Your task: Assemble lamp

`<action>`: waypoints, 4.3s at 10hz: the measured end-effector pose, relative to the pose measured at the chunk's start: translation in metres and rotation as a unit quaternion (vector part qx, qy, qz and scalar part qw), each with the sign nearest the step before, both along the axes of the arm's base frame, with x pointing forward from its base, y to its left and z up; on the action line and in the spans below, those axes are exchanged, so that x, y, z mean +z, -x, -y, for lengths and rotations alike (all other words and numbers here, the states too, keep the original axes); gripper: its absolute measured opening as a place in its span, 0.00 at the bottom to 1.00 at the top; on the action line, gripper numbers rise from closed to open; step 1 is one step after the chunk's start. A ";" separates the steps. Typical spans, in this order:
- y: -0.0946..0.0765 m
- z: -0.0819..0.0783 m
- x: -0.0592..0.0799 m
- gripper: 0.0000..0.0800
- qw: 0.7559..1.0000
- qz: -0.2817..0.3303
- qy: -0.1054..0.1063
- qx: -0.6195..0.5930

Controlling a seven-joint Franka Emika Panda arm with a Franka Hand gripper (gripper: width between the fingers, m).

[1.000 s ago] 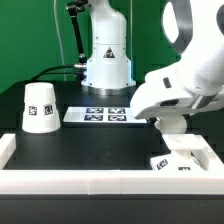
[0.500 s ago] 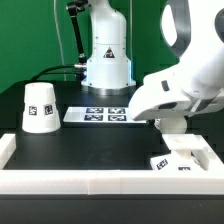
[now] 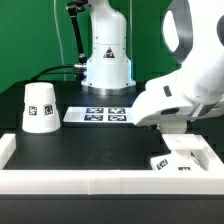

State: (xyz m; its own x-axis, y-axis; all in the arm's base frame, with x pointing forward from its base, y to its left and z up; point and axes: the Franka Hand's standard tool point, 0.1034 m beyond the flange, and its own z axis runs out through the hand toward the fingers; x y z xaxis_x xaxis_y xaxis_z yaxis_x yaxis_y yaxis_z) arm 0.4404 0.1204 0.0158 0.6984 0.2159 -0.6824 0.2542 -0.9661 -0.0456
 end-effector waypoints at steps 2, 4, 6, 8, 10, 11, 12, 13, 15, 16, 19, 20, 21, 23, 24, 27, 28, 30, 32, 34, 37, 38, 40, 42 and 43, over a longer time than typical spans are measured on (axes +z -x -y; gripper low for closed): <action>0.000 0.000 -0.001 0.72 1.000 0.000 0.000 0.000; 0.000 0.000 -0.001 0.72 1.000 0.000 0.000 0.000; 0.001 -0.001 -0.001 0.72 1.000 0.000 -0.005 0.006; 0.002 0.002 0.009 0.72 0.999 0.003 -0.027 0.027; 0.000 0.014 0.043 0.72 0.999 -0.011 -0.035 0.034; -0.003 0.019 0.055 0.72 0.999 -0.010 -0.035 0.029; -0.005 0.023 0.067 0.72 0.999 -0.007 -0.033 0.024; -0.005 0.023 0.075 0.72 0.999 0.003 -0.033 0.024; -0.011 0.022 0.070 0.72 0.998 0.031 -0.039 0.023; -0.018 0.023 0.070 0.72 0.996 0.077 -0.047 0.022; -0.034 0.036 0.091 0.72 0.984 0.158 -0.071 0.034; -0.040 0.041 0.104 0.72 0.981 0.174 -0.075 0.036; -0.051 0.045 0.117 0.72 0.975 0.205 -0.079 0.036; -0.061 0.048 0.122 0.72 0.958 0.272 -0.086 0.035; -0.060 0.049 0.121 0.72 0.952 0.292 -0.089 0.036; -0.070 0.052 0.117 0.72 0.910 0.399 -0.108 0.038; -0.081 0.053 0.121 0.72 0.889 0.441 -0.115 0.042; -0.087 0.057 0.122 0.72 0.853 0.506 -0.116 0.047; -0.090 0.069 0.121 0.72 0.822 0.556 -0.107 0.061; -0.092 0.074 0.116 0.72 0.813 0.570 -0.104 0.061; -0.128 0.052 0.133 0.72 0.818 0.561 -0.118 0.051; -0.137 0.040 0.137 0.72 0.817 0.562 -0.123 0.036; -0.141 0.032 0.136 0.72 0.816 0.562 -0.128 0.042; -0.141 0.033 0.135 0.72 0.817 0.561 -0.128 0.041; -0.141 0.033 0.135 0.72 0.817 0.561 -0.127 0.041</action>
Offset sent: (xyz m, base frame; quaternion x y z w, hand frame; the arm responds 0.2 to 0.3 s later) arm 0.0022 0.0041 0.0028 0.0016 -0.0013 -0.0007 1.0000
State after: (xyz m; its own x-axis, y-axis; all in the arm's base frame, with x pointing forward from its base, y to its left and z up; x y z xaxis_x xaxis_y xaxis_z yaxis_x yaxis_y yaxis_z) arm 0.5811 0.0870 0.1504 0.8291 0.3285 0.4525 0.3374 -0.9392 0.0637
